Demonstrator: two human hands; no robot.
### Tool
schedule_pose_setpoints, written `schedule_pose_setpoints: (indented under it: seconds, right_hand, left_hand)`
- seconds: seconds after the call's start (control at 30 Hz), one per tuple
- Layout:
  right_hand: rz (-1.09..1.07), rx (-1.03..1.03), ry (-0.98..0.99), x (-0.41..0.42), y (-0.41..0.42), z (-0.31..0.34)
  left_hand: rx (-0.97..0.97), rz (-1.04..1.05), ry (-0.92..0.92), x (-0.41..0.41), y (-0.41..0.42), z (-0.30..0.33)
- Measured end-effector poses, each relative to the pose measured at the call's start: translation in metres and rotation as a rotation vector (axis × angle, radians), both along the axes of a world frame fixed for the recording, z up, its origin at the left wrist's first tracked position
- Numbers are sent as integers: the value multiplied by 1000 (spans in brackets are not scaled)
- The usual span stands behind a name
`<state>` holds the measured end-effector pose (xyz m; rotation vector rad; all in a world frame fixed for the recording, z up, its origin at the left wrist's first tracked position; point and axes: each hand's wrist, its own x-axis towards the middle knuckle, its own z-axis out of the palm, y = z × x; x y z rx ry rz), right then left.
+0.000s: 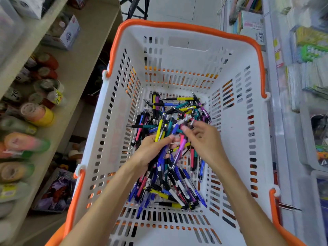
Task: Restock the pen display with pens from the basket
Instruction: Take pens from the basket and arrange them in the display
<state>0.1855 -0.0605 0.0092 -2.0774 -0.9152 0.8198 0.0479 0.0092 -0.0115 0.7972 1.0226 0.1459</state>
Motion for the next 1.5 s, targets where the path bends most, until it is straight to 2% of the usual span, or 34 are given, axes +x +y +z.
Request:
schedule_pose_setpoints:
  seconds: [0.1, 0.23, 0.33, 0.43, 0.5, 0.63, 0.77, 0.93, 1.03, 1.2, 1.33, 1.4, 1.5]
  right_hand:
    - [-163, 168, -135, 0, 0, 7]
    - [-49, 344, -381, -15, -5, 5]
    - [124, 494, -546, -24, -9, 0]
    - [305, 554, -694, -33, -12, -9]
    - [341, 556, -719, -36, -14, -10]
    - [356, 450, -730, -37, -16, -10]
    - [389, 326, -674, -39, -17, -14]
    - [179, 169, -220, -42, -19, -12]
    - [164, 137, -137, -45, -19, -14]
    - [189, 74, -11, -48, -20, -8]
    - [286, -54, 121, -42, -24, 9]
    - [369, -145, 118, -31, -23, 20]
    - [167, -102, 130, -7, -12, 31]
  left_hand:
    - [-150, 116, -54, -2, 2, -1]
    - [-258, 168, -129, -6, 7, 5]
    - [-264, 159, -144, -11, 10, 9]
    - [-299, 258, -215, -10, 11, 11]
    - [-331, 352, -311, -8, 13, 10]
    - [-323, 467, -368, -7, 18, 8]
    - [-179, 406, -332, -6, 17, 10]
    - [-9, 295, -275, -4, 11, 10]
    - [51, 204, -197, -2, 10, 7]
    - [184, 166, -137, -1, 5, 3]
    - [211, 93, -131, -3, 6, 2]
    - [156, 41, -150, -4, 7, 2]
    - [29, -68, -184, -4, 7, 1]
